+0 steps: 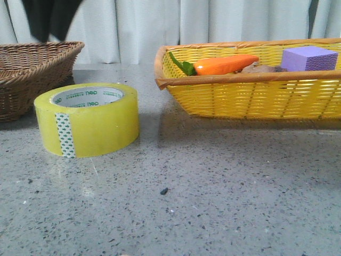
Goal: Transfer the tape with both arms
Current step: 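Set the tape roll on the table, open the right gripper and withdraw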
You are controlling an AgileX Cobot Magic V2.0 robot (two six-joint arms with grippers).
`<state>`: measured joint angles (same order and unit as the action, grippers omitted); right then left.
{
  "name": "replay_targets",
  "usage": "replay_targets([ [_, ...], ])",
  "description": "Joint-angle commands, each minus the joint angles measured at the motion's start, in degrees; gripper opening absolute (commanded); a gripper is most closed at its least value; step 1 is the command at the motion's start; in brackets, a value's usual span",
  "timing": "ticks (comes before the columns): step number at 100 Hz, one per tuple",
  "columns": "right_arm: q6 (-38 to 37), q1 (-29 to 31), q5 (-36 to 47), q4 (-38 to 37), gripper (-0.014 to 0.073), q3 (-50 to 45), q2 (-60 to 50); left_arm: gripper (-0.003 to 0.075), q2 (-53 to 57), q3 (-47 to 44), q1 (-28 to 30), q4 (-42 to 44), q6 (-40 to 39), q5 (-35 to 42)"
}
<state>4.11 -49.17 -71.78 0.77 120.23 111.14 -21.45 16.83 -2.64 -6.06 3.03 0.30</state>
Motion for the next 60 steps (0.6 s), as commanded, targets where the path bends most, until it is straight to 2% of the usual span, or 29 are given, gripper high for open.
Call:
replay_targets([
  [1,0.52,0.04,-0.63,-1.21,-0.0069,1.99,-6.72,-0.0021,-0.9,2.25,-0.57,-0.44,-0.37,4.48],
  [17,0.52,0.04,-0.39,-3.09,-0.0067,1.99,-12.35,-0.002,-1.02,4.79,-3.21,-0.44,-0.37,2.13],
  [48,0.42,0.04,0.49,-7.36,-0.0066,1.89,-20.71,-0.0015,-4.7,9.89,-13.44,-0.21,-0.37,1.66],
  [53,0.42,0.04,0.93,-7.36,-0.0066,1.89,-21.88,0.0008,-5.5,10.58,-15.21,-0.21,-0.37,1.5],
  [60,0.42,0.04,2.8,-7.57,-0.0066,0.95,-23.75,0.0083,-6.66,11.61,-17.79,-0.09,-0.25,1.25],
])
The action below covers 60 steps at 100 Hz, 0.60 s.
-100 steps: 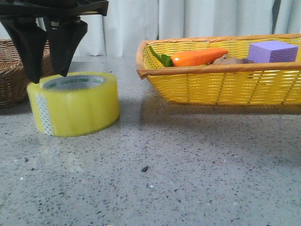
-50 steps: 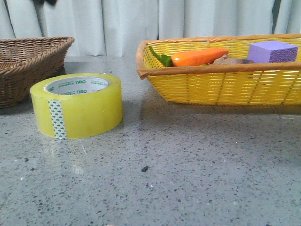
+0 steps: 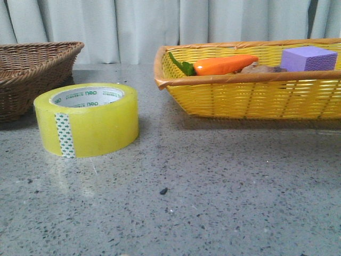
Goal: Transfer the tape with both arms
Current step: 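Set the tape roll on the table, open the right gripper and withdraw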
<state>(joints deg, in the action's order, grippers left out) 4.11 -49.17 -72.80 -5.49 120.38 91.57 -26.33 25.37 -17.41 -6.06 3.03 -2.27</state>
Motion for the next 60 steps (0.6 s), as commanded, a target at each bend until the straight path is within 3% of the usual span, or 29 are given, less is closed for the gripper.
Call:
replay_targets([
  [1,0.42,0.04,4.36,-1.35,-0.0066,0.63,-4.57,0.0103,-2.0,3.17,-3.27,0.1,-0.25,3.82],
  [15,0.42,0.04,9.78,-1.48,-0.0066,-5.43,-9.73,0.0325,-4.6,5.29,-8.24,1.06,-0.25,3.82],
  [22,0.3,0.04,12.56,-1.48,-0.0066,-10.53,-13.25,0.0381,-5.93,6.3,-10.24,1.06,-0.25,3.42],
  [51,-7.86,0.04,27.01,-7.24,-0.0066,-34.19,-28.43,0.0386,-14.63,15.27,-16.84,1.19,0.06,-13.7],
  [60,-9.32,0.04,28.27,-8.3,-0.0066,-40.09,-31.72,0.0386,-18.28,18.7,-19.16,1.19,4.17,-18.35],
])
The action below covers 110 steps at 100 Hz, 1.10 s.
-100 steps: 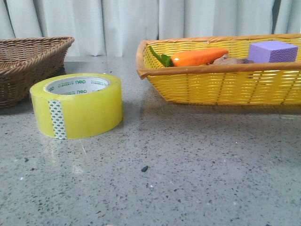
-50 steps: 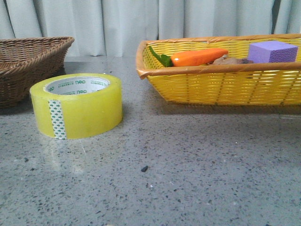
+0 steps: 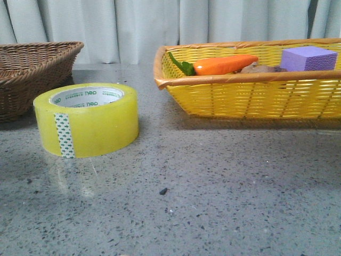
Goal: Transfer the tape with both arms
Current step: 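Set the tape roll on the table, open the right gripper and withdraw, then lower the left gripper onto the tape roll and grip its rim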
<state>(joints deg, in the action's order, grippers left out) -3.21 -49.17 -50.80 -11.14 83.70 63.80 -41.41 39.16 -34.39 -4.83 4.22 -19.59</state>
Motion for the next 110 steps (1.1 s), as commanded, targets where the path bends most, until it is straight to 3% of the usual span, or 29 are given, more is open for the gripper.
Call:
replay_targets([
  [1,-2.39,0.04,6.37,-2.81,-0.0066,-4.2,-4.41,0.0386,-3.49,5.43,-2.55,-0.04,3.28,-1.74],
  [16,-4.07,0.04,6.54,-3.57,-0.0066,-10.35,-8.07,0.0386,-10.25,10.05,-5.46,-0.04,8.91,-6.19],
  [37,-9.77,0.04,8.07,-7.47,-0.0066,-14.44,-11.67,0.0386,-19.54,14.88,-5.91,-0.04,11.05,-12.26],
  [110,-10.33,0.04,7.83,-8.63,-0.0067,-15.54,-13.69,0.0386,-33.51,21.17,-5.91,-1.67,15.52,-15.76],
])
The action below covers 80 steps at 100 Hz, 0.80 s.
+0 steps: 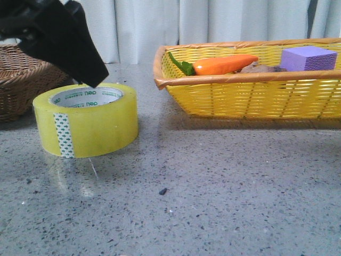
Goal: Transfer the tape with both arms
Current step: 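Lower the left gripper onto the tape roll and grip its rim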
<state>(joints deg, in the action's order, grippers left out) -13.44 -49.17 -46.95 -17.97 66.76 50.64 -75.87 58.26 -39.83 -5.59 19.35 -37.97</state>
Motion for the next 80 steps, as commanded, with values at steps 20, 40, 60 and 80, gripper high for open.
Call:
replay_targets([
  [20,-0.09,0.04,3.99,-1.81,-0.0067,1.41,-0.53,0.0386,0.28,2.16,-0.47,-0.92,1.58,2.63],
  [40,-0.09,0.04,3.99,-1.81,-0.0067,1.41,-0.53,0.0386,-0.99,2.16,-0.47,-0.92,2.52,1.51],
  [60,-0.09,0.04,3.88,-1.81,-0.0067,1.41,-0.53,0.0394,-1.62,3.13,-0.47,-1.74,3.44,-0.46],
  [80,-0.09,0.04,3.76,-1.81,-0.0067,1.41,-0.53,0.04,-1.98,4.61,-0.47,-4.51,5.97,-0.99],
])
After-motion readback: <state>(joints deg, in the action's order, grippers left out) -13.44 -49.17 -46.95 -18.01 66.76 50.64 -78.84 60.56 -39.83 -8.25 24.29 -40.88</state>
